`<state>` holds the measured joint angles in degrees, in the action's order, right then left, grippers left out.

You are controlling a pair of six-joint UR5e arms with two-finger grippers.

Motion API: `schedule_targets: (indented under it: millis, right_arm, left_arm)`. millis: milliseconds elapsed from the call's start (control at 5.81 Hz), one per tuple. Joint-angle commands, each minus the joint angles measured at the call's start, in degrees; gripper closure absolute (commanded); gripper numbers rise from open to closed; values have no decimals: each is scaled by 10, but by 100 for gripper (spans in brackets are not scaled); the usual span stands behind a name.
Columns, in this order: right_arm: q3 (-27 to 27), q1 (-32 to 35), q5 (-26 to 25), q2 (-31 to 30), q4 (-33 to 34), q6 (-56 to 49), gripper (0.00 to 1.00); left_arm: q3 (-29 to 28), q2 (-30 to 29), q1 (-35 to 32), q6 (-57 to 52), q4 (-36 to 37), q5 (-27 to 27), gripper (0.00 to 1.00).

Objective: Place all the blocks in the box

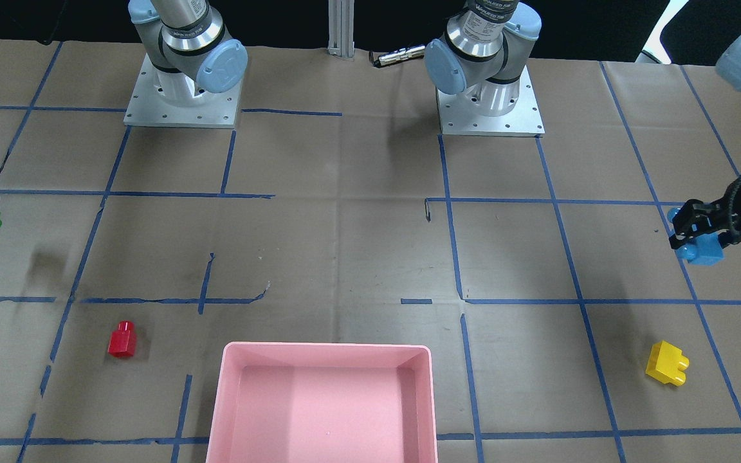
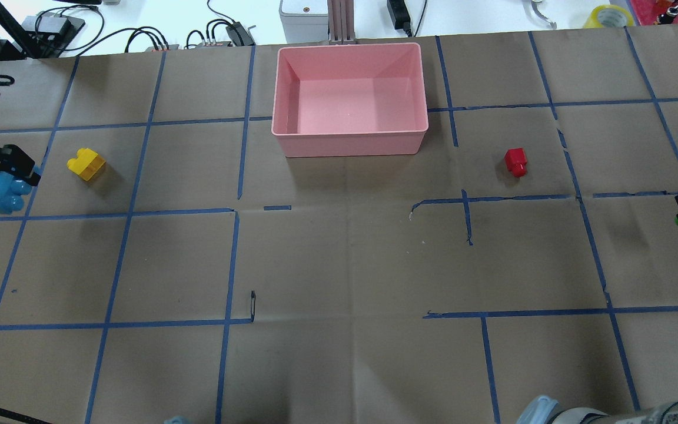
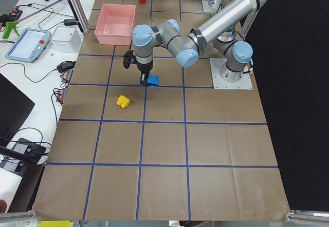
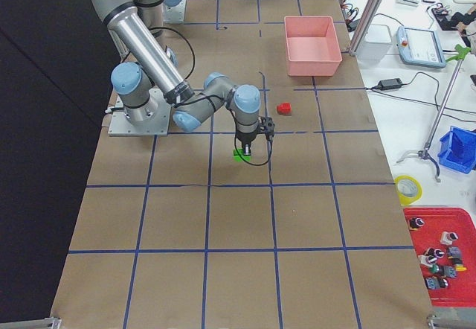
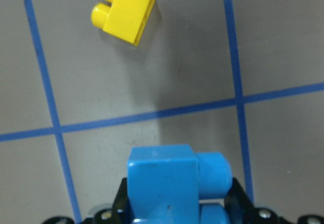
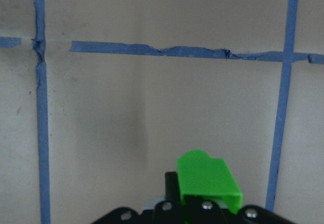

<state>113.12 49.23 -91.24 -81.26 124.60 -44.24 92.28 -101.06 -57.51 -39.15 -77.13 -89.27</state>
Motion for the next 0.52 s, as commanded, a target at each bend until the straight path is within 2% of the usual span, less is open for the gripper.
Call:
schedule_targets:
  millis: [0,172,344]
  right_arm:
    - [-74,39,3,-19,-90,4,96]
    - [-119,94,3,-26,-127,4,97]
    - [-175,169,4,-28,-131,0,99]
  left_arm:
    - [-95,-12,-63,97,-79,0,82]
    - [-122,-29,-98,125,-80,-2,82]
    - [-165,-60,-136,167,-80,-2,82]
